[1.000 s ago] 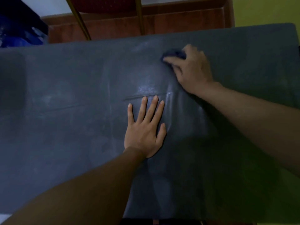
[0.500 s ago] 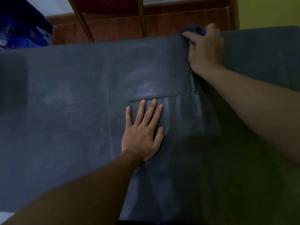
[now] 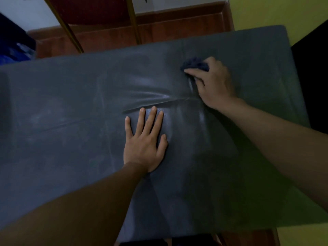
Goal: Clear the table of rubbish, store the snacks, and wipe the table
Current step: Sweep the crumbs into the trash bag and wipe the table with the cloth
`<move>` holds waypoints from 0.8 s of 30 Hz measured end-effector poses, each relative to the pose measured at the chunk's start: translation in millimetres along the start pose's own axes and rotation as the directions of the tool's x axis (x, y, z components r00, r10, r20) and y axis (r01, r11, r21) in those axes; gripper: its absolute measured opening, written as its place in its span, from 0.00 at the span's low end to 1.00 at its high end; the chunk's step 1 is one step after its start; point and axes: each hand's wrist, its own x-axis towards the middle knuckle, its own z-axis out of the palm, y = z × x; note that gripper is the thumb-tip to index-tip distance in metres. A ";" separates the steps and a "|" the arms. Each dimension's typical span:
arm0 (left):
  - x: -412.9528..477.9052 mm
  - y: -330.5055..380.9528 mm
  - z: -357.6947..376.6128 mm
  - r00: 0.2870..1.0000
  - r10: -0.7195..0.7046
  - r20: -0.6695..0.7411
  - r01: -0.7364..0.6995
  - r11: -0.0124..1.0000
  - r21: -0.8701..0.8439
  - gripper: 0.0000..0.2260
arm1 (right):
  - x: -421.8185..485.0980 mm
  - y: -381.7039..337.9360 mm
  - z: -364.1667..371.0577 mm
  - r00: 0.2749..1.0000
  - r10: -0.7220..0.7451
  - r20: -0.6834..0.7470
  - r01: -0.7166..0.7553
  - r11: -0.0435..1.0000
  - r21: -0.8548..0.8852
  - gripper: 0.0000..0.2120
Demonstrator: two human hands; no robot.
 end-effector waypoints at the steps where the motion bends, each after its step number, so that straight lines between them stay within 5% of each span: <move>1: 0.1 0.6 0.4 1.000 -0.001 -0.007 0.001 1.000 -0.001 0.29 | -2.2 8.1 -4.7 0.999 0.045 -0.023 -0.046 0.999 -0.016 0.16; 3: 1.0 1.4 0.9 1.000 -0.005 -0.012 0.005 1.000 -0.001 0.28 | -7.7 33.6 -15.7 0.952 0.282 -0.119 -0.289 0.956 -0.047 0.17; 6: 0.6 1.7 2.7 1.000 -0.003 -0.018 0.003 1.000 -0.001 0.28 | -31.7 78.1 -38.0 0.756 0.599 -0.262 -0.627 0.778 -0.030 0.20; 9: 0.6 1.6 4.7 1.000 -0.004 -0.030 0.003 1.000 -0.003 0.28 | -53.7 88.4 -46.3 0.596 0.743 -0.305 -0.781 0.624 -0.004 0.18; 12: -0.4 0.9 7.0 0.999 -0.004 -0.038 0.004 1.000 -0.004 0.28 | -60.2 54.8 -37.9 0.671 0.701 -0.242 -0.724 0.690 -0.008 0.18; 15: -0.5 0.8 7.6 0.999 -0.006 -0.041 0.005 1.000 -0.019 0.28 | -75.3 3.1 -18.8 0.866 0.478 -0.146 -0.485 0.874 -0.016 0.18; 18: -1.7 1.9 7.7 0.999 -0.005 -0.054 0.003 1.000 -0.028 0.27 | -98.5 -32.4 -4.5 0.969 0.230 -0.089 -0.228 0.973 0.026 0.15; 20: -2.6 2.4 8.2 0.998 -0.002 -0.059 0.000 1.000 -0.026 0.27 | -110.3 -31.8 -6.8 0.976 0.207 -0.067 -0.207 0.978 0.006 0.15; 24: -4.2 2.2 10.4 0.997 0.010 -0.073 -0.010 1.000 0.002 0.27 | -136.2 -8.5 -25.3 0.882 0.449 -0.144 -0.459 0.887 -0.049 0.16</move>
